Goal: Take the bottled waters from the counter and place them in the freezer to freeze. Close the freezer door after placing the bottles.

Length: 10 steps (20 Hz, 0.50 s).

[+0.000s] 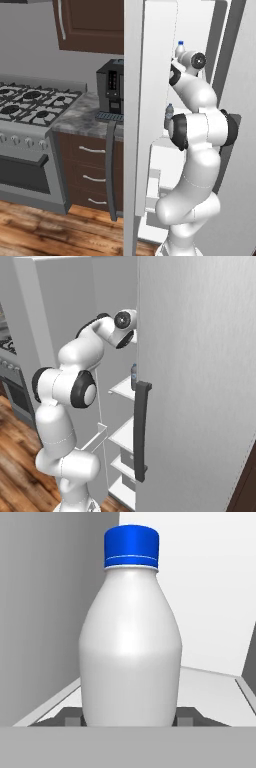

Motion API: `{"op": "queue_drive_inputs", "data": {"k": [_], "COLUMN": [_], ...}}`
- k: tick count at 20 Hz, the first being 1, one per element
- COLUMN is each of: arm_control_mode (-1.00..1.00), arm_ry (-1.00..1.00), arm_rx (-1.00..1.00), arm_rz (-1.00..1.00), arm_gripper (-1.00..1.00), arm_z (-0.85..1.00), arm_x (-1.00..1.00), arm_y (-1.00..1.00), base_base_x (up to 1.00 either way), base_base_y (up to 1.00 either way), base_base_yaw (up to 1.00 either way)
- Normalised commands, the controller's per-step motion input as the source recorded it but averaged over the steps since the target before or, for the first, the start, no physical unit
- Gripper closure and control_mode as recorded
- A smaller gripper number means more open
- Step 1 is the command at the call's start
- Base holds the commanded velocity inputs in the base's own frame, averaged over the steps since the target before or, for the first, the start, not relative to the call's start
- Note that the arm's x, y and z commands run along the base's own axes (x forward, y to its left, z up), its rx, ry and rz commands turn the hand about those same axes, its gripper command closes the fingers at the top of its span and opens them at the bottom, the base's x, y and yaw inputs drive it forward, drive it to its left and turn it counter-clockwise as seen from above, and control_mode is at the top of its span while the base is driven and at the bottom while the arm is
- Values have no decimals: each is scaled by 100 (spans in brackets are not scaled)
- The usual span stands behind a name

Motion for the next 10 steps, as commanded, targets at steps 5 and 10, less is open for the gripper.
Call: {"op": "queue_drive_inputs", "data": {"k": [5, 10], "arm_control_mode": [-100, -100], "arm_ry": [0, 0], "arm_rx": [0, 0], "arm_rz": [0, 0], "arm_gripper": [-100, -100], "arm_z": [-3, 0], "arm_x": [0, 0], "arm_y": [0, 0], "base_base_x": [0, 0], "base_base_y": [0, 0], "base_base_yaw": [0, 0]}}
